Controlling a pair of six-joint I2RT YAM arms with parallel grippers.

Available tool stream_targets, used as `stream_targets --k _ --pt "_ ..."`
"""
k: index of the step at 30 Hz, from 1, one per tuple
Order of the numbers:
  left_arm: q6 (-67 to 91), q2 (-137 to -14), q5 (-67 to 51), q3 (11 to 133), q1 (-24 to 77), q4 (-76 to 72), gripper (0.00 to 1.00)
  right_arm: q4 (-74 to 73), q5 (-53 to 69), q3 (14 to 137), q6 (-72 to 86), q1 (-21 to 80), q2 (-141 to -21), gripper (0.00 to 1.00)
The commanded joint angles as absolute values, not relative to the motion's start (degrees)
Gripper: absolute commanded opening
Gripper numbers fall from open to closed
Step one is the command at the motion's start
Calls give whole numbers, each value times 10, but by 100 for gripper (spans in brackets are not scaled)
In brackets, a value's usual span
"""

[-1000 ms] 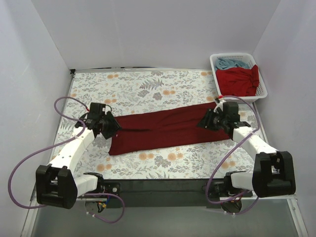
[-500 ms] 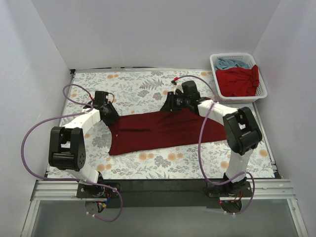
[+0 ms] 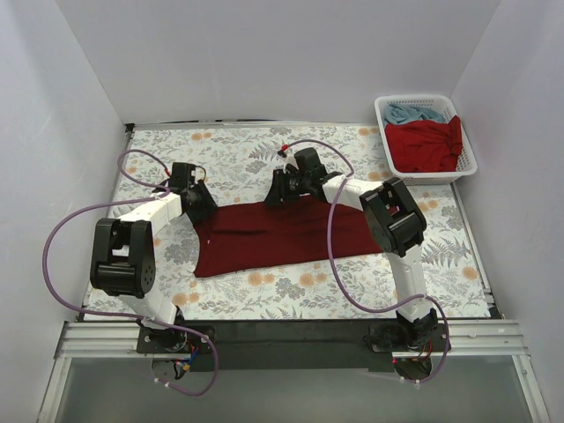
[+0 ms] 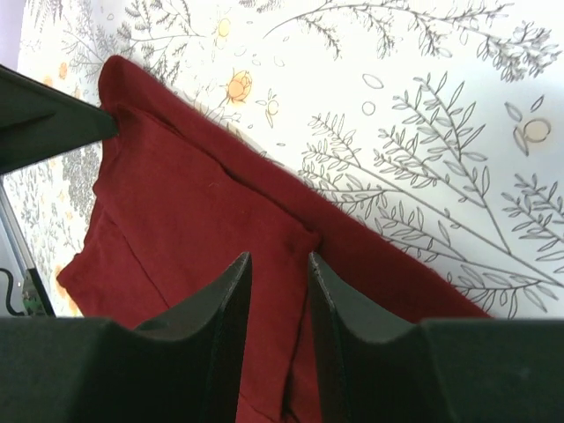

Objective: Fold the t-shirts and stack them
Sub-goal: Fold the tshirt

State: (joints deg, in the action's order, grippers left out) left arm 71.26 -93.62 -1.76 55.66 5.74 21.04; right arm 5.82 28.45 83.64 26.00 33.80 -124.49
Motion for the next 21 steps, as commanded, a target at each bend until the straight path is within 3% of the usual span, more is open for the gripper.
stream_targets --k 1,14,21 --pt "703 -938 -29 561 55 203 41 75 271 869 265 342 -1254 39" --pt "705 -951 -41 563 55 203 43 89 292 885 276 347 -1293 38" --pt "705 -953 -45 563 55 203 43 97 307 889 278 347 -1293 32"
